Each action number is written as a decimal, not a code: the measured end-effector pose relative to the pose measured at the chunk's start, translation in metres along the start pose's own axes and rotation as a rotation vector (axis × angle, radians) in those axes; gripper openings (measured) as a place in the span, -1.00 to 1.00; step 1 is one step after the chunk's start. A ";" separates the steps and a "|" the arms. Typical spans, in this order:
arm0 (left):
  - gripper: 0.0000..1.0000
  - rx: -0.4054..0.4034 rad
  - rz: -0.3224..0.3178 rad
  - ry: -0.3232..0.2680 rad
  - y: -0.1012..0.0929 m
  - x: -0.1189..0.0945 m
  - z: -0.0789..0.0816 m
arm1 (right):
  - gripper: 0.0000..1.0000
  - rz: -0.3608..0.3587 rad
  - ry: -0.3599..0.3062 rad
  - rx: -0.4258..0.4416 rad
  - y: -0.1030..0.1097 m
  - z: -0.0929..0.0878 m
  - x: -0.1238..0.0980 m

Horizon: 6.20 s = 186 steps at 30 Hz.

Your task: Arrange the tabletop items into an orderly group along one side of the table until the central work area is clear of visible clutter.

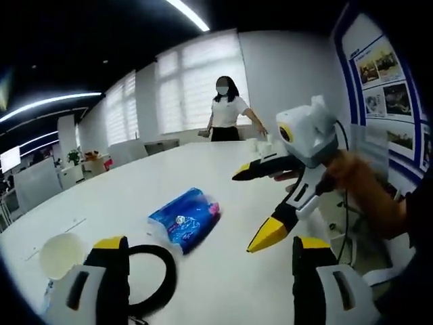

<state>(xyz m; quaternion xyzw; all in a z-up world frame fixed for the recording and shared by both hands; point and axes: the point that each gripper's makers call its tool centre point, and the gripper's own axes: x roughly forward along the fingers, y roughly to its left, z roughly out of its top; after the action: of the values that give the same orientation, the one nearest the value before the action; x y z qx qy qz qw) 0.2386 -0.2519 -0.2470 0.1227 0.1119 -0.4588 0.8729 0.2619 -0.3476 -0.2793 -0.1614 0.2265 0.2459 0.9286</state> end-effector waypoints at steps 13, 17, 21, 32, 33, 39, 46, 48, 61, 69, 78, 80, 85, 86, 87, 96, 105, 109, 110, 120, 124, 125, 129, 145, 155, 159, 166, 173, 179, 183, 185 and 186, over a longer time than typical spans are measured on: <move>1.00 -0.018 0.025 0.004 0.009 -0.015 -0.006 | 0.99 0.014 -0.002 -0.004 0.009 0.004 0.000; 1.00 -0.022 0.035 0.000 0.013 -0.020 -0.007 | 0.99 0.019 -0.005 -0.004 0.012 0.005 0.001; 1.00 -0.030 0.044 -0.005 0.017 -0.026 -0.008 | 0.99 0.023 -0.003 -0.003 0.014 0.005 0.003; 1.00 -0.058 0.079 -0.022 0.031 -0.045 -0.017 | 0.96 0.045 -0.009 -0.005 0.022 0.009 0.008; 1.00 -0.061 0.083 -0.024 0.033 -0.047 -0.018 | 0.96 0.046 -0.010 -0.005 0.022 0.010 0.008; 1.00 -0.072 0.085 -0.035 0.035 -0.053 -0.021 | 0.95 0.049 -0.008 -0.005 0.027 0.010 0.008; 1.00 -0.081 0.092 -0.050 0.037 -0.064 -0.022 | 0.95 0.051 -0.010 -0.013 0.031 0.013 0.009; 1.00 -0.086 0.103 -0.054 0.039 -0.069 -0.024 | 0.95 0.053 -0.009 -0.015 0.035 0.014 0.010; 1.00 -0.106 0.143 -0.060 0.055 -0.090 -0.034 | 0.91 0.075 -0.016 -0.029 0.041 0.022 0.013; 1.00 -0.110 0.167 -0.059 0.058 -0.100 -0.041 | 0.89 0.080 -0.018 -0.036 0.047 0.026 0.014; 1.00 -0.116 0.183 -0.065 0.062 -0.115 -0.046 | 0.79 0.095 -0.022 -0.055 0.058 0.030 0.015; 1.00 -0.116 0.188 -0.067 0.063 -0.118 -0.047 | 0.79 0.099 -0.026 -0.054 0.059 0.032 0.015; 1.00 -0.115 0.200 -0.067 0.066 -0.126 -0.051 | 0.73 0.112 -0.034 -0.061 0.073 0.035 0.015; 1.00 -0.114 0.200 -0.067 0.066 -0.127 -0.052 | 0.71 0.114 -0.033 -0.064 0.074 0.035 0.015; 1.00 -0.115 0.201 -0.066 0.066 -0.128 -0.052 | 0.71 0.115 -0.032 -0.065 0.075 0.035 0.016; 1.00 -0.115 0.210 -0.067 0.063 -0.137 -0.059 | 0.53 0.146 -0.058 -0.086 0.085 0.044 0.017; 1.00 -0.113 0.237 -0.072 0.067 -0.148 -0.063 | 0.36 0.155 -0.087 -0.115 0.094 0.057 0.019; 1.00 -0.106 0.242 -0.072 0.066 -0.153 -0.065 | 0.35 0.163 -0.087 -0.129 0.101 0.060 0.020; 1.00 -0.105 0.241 -0.073 0.066 -0.154 -0.066 | 0.35 0.165 -0.090 -0.133 0.100 0.062 0.021; 1.00 -0.100 0.268 -0.074 0.068 -0.168 -0.072 | 0.23 0.191 -0.114 -0.166 0.103 0.074 0.023; 1.00 -0.101 0.270 -0.075 0.063 -0.170 -0.074 | 0.21 0.197 -0.119 -0.174 0.110 0.075 0.024; 1.00 -0.099 0.271 -0.073 0.063 -0.171 -0.074 | 0.21 0.199 -0.118 -0.175 0.110 0.077 0.025; 1.00 -0.101 0.279 -0.077 0.064 -0.175 -0.074 | 0.20 0.205 -0.128 -0.184 0.112 0.080 0.026; 1.00 -0.115 0.305 -0.078 0.072 -0.191 -0.084 | 0.07 0.231 -0.168 -0.221 0.117 0.096 0.031; 1.00 -0.125 0.308 -0.075 0.076 -0.201 -0.091 | 0.00 0.258 -0.180 -0.238 0.125 0.102 0.037; 1.00 -0.124 0.317 -0.076 0.079 -0.206 -0.092 | -0.05 0.267 -0.186 -0.246 0.128 0.106 0.040; 1.00 -0.126 0.328 -0.076 0.082 -0.214 -0.095 | -0.14 0.295 -0.198 -0.279 0.143 0.112 0.044; 1.00 -0.125 0.327 -0.074 0.082 -0.217 -0.095 | -0.20 0.305 -0.202 -0.303 0.151 0.116 0.048; 1.00 -0.127 0.328 -0.072 0.082 -0.220 -0.098 | -0.25 0.309 -0.197 -0.317 0.154 0.117 0.050; 1.00 -0.119 0.327 -0.070 0.081 -0.223 -0.097 | -0.29 0.319 -0.200 -0.323 0.159 0.119 0.051; 1.00 -0.118 0.330 -0.070 0.081 -0.224 -0.097 | -0.31 0.318 -0.200 -0.324 0.160 0.120 0.052; 1.00 -0.117 0.330 -0.069 0.081 -0.224 -0.097 | -0.32 0.320 -0.201 -0.325 0.161 0.121 0.053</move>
<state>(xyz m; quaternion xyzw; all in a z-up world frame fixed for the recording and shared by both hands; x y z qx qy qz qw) 0.1738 -0.0029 -0.2605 0.0726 0.0869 -0.3058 0.9453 0.2593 -0.1446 -0.2340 -0.2454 0.1133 0.4377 0.8575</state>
